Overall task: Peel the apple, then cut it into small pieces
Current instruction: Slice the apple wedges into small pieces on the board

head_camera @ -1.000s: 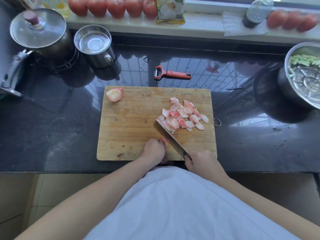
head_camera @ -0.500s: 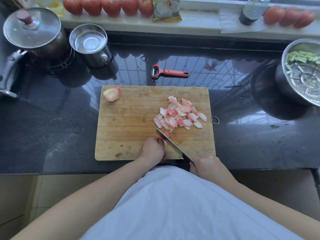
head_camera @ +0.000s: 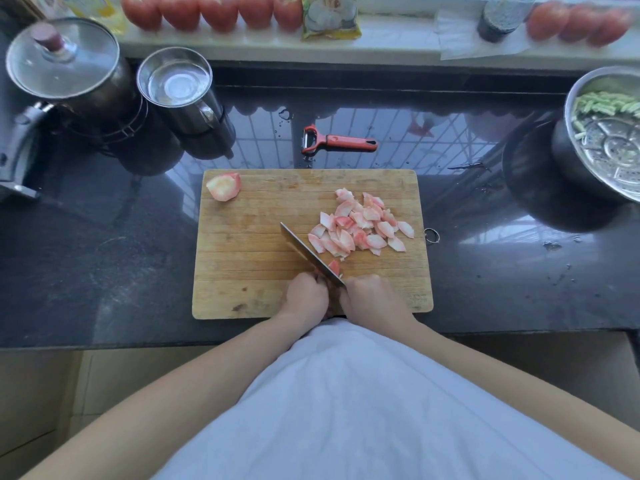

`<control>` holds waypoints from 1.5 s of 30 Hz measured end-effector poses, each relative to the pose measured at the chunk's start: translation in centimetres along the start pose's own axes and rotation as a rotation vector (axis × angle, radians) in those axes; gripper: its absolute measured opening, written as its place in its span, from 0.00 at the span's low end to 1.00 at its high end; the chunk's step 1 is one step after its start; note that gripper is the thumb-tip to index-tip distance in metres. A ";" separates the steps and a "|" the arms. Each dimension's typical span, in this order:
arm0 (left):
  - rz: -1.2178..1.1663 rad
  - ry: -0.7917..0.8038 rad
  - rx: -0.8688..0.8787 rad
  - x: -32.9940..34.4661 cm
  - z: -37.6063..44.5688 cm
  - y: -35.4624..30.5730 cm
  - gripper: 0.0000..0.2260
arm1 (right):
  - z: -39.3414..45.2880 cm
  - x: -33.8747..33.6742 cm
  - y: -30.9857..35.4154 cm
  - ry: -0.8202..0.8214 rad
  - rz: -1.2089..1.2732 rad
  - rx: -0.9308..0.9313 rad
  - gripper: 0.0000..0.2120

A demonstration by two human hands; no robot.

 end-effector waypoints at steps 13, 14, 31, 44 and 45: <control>-0.058 0.043 -0.038 0.1 -0.1 0.2 0.19 | -4.0 -1.0 -2.4 0.083 -0.068 0.021 0.14; -0.055 0.043 -0.033 0.1 -0.1 0.0 0.17 | -4.1 -1.1 -2.3 0.086 -0.093 0.011 0.14; -0.006 0.014 0.005 0.1 0.3 0.1 0.19 | -3.6 0.7 -2.7 0.196 -0.146 -0.009 0.18; -0.029 0.024 -0.006 0.0 0.2 0.5 0.16 | -0.5 -0.7 -0.1 -0.025 0.078 -0.007 0.13; -0.043 0.023 -0.007 0.0 0.2 0.6 0.16 | -1.1 -0.9 -0.5 -0.028 0.082 -0.001 0.14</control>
Point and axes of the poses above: each hand's wrist, its own z-axis towards the middle knuckle, its own x-axis out of the palm, y = z × x, the point moved 7 cm from there along z, towards the middle knuckle, and after that the axes turned 4 degrees about y, right-handed, at the moved point
